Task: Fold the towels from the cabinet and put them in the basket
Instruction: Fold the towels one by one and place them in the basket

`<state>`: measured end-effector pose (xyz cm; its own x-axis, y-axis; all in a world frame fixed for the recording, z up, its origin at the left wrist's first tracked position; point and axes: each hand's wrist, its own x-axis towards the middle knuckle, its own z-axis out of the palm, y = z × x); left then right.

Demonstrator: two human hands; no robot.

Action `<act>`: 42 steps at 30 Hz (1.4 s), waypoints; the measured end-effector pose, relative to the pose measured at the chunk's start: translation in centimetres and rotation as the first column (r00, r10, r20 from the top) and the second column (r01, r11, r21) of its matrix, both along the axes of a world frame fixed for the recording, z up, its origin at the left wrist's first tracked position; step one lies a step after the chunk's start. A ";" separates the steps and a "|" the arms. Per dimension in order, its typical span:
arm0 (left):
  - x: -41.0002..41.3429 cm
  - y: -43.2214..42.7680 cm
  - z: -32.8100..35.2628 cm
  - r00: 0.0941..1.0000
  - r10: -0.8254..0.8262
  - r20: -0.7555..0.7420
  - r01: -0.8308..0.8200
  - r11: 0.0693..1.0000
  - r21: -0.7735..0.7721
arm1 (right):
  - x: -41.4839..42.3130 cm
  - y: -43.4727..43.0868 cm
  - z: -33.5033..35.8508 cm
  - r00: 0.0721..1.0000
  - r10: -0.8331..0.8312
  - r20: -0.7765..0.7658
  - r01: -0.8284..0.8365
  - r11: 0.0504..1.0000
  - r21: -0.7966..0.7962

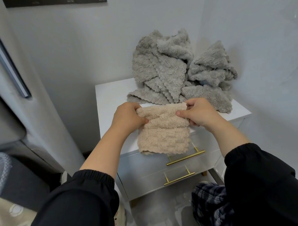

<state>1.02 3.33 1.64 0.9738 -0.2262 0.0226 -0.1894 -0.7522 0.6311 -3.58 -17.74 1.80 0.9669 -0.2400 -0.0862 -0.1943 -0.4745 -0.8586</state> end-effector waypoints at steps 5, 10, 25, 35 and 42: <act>-0.2 -0.4 -0.2 0.992 0.066 0.110 -0.063 0.998 -0.024 | -0.5 0.6 0.5 0.998 -0.010 0.068 0.010 1.000 -0.013; -0.3 -0.7 -0.4 0.973 0.092 0.212 -0.082 0.995 -0.054 | 0.0 0.5 0.0 0.992 -0.034 0.125 0.035 0.999 -0.011; -0.4 0.0 0.3 0.989 0.070 0.134 -0.069 0.998 -0.012 | -1.4 0.4 0.7 0.987 0.148 0.066 -0.124 0.951 -0.283; -0.4 0.1 -0.4 0.993 -0.091 -0.072 0.088 0.995 -0.045 | -0.8 0.4 -0.4 0.996 0.088 -0.010 -0.089 0.980 -0.179; -0.5 -1.1 -0.3 0.996 -0.050 -0.076 0.046 0.997 -0.054 | -0.3 0.7 -0.3 0.990 0.100 -0.095 -0.117 0.975 -0.190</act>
<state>0.50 2.25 1.35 0.9611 -0.2733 -0.0392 -0.1737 -0.7090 0.6835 -3.85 -17.08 1.53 0.9794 -0.1544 -0.1303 -0.2001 -0.6528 -0.7306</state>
